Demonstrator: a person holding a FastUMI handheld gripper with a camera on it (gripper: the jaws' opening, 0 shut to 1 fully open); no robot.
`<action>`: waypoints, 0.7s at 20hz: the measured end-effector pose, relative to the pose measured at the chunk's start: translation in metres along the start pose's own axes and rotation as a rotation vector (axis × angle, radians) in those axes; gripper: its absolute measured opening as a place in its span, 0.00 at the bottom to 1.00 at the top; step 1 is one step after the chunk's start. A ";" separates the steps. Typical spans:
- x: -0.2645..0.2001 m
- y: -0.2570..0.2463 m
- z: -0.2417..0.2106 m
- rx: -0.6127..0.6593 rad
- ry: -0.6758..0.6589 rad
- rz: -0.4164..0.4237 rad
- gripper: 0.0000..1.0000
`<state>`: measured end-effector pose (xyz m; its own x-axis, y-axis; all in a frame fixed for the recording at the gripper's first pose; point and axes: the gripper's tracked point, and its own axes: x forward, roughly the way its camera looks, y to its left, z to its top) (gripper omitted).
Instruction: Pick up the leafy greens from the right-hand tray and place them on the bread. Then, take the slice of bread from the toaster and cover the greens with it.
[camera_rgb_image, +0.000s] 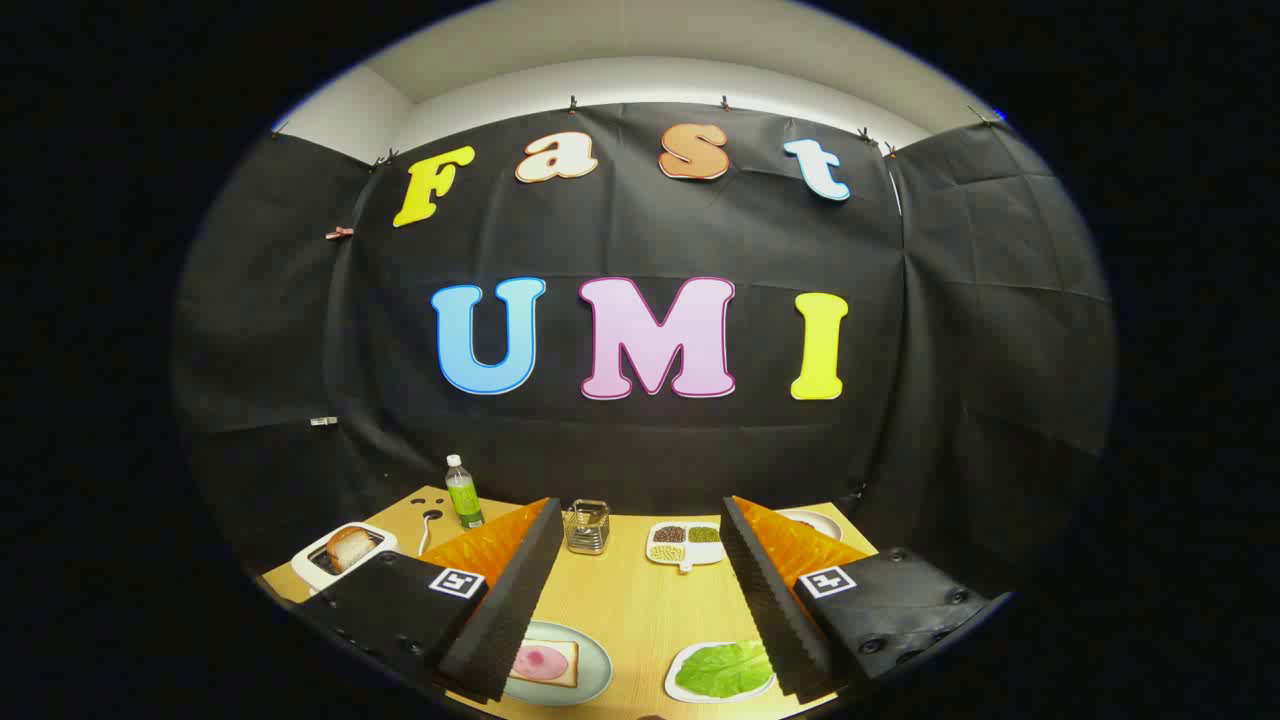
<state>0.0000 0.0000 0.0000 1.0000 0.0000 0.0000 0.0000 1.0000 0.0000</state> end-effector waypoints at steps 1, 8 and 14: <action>0.000 -0.004 -0.001 0.001 0.002 -0.006 0.98; -0.005 -0.021 -0.005 0.018 0.025 -0.030 0.98; -0.010 -0.030 -0.027 0.032 0.091 -0.037 0.98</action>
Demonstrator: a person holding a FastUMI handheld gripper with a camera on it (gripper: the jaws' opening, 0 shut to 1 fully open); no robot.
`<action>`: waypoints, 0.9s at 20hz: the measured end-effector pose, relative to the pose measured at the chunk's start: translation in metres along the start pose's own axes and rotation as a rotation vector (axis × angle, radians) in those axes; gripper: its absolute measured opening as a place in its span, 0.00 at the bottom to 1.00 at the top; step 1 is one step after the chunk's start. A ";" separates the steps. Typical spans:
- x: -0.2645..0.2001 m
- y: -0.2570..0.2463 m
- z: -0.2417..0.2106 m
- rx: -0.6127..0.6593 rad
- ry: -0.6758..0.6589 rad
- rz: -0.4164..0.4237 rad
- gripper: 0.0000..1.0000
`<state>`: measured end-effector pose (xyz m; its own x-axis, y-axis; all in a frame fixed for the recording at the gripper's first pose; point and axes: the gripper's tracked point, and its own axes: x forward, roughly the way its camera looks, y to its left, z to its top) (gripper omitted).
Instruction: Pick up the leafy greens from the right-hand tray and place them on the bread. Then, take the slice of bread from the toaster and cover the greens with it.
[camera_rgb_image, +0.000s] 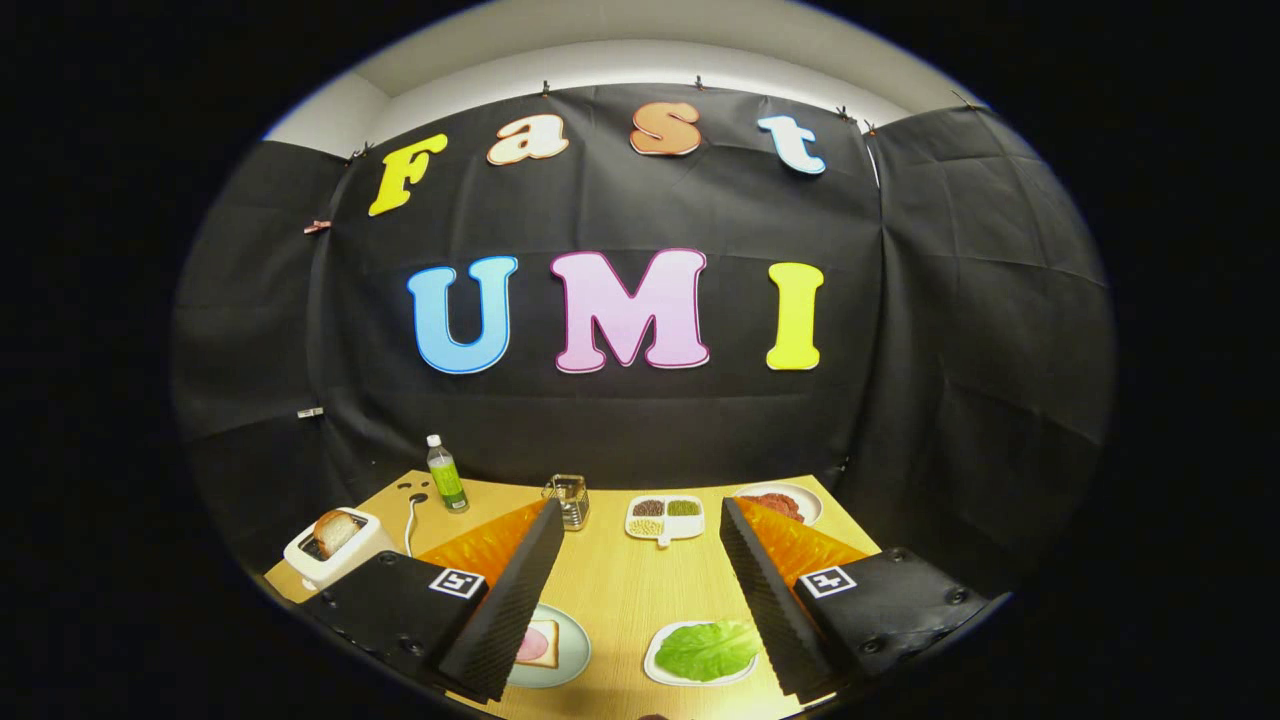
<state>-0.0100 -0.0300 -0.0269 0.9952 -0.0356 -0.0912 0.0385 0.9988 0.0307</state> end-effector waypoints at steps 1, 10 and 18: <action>0.000 -0.001 -0.002 -0.001 0.007 -0.001 0.98; 0.012 -0.013 -0.032 0.000 0.083 -0.002 0.98; 0.029 -0.036 -0.095 -0.026 0.231 0.007 0.98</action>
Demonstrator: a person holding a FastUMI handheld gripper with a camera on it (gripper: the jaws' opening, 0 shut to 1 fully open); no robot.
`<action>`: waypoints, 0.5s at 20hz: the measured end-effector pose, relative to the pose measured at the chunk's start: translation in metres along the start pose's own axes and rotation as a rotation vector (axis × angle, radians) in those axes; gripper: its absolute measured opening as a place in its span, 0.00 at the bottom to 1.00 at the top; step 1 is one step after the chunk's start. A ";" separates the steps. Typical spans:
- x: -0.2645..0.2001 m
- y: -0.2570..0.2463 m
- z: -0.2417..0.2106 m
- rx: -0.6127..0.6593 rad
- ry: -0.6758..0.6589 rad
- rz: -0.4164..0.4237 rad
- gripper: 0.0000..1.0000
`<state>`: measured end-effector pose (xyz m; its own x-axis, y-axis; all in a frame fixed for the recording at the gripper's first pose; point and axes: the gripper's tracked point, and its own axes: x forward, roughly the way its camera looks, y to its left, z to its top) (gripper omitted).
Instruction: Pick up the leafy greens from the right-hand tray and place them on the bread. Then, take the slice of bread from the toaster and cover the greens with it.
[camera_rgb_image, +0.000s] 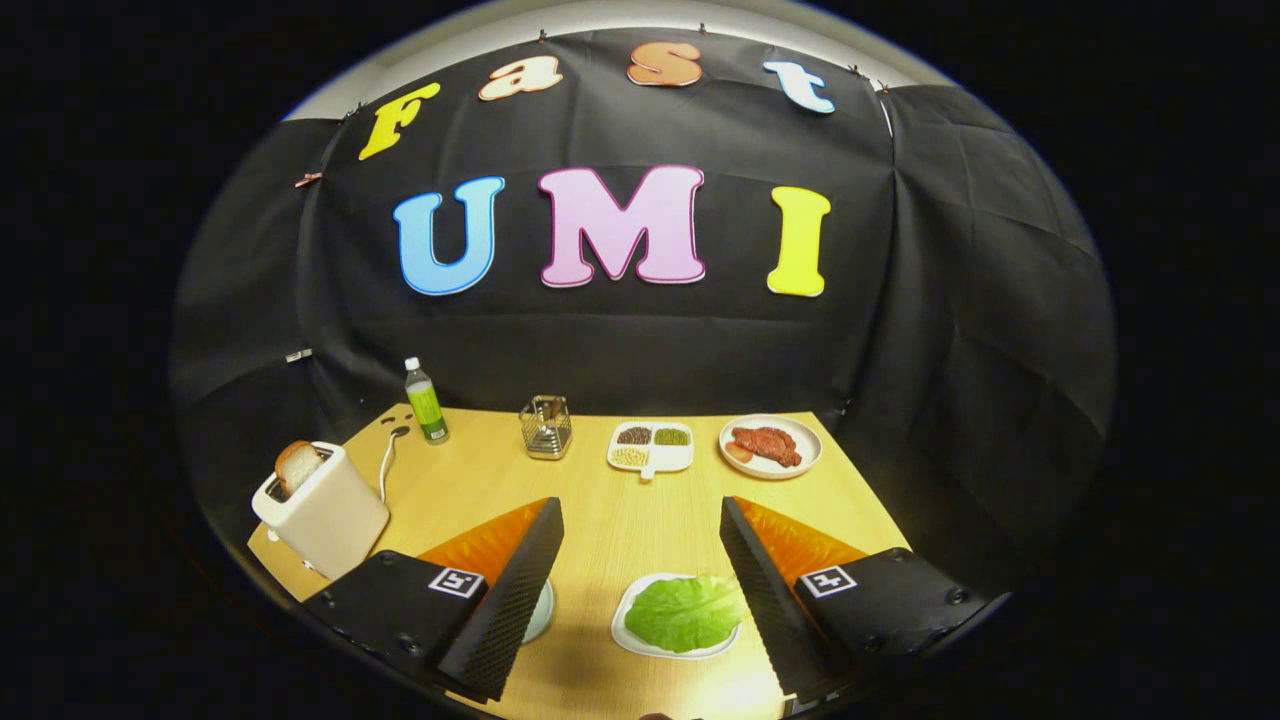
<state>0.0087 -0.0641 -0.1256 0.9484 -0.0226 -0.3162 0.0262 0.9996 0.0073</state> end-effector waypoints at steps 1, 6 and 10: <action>0.006 -0.005 -0.011 0.002 0.027 -0.003 0.98; 0.038 -0.027 -0.067 -0.006 0.151 -0.016 0.98; 0.063 -0.042 -0.113 -0.003 0.247 -0.025 0.98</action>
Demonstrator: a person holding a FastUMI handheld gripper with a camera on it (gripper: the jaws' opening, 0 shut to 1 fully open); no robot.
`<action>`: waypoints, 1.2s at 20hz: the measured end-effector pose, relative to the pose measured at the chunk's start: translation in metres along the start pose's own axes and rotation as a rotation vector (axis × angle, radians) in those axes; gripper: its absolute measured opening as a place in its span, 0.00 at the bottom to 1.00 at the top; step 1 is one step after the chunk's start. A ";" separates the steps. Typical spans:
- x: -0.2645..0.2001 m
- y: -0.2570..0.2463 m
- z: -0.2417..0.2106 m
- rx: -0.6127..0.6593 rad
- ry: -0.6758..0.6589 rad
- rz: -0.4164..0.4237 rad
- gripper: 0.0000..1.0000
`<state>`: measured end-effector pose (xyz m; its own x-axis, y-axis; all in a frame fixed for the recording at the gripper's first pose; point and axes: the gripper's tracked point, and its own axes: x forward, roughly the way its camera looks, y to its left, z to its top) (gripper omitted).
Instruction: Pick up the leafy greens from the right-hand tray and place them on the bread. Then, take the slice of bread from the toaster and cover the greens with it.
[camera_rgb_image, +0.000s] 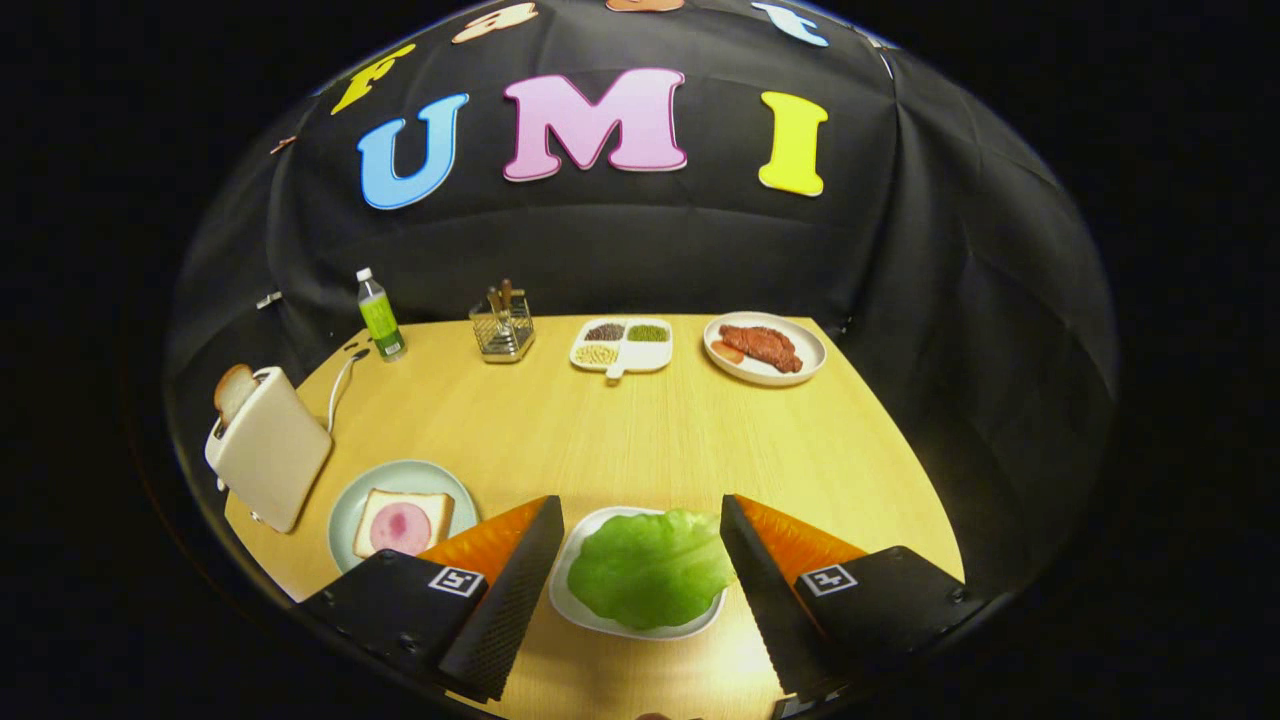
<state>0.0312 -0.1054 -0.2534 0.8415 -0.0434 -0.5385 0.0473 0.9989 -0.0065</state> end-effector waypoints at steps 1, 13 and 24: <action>0.010 -0.002 -0.011 -0.007 0.027 0.000 0.99; 0.058 -0.006 -0.092 -0.050 0.246 0.041 0.99; 0.059 0.021 -0.091 -0.172 0.195 0.140 0.52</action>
<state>0.0333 -0.0848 -0.3617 0.7134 0.0833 -0.6958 -0.1683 0.9842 -0.0548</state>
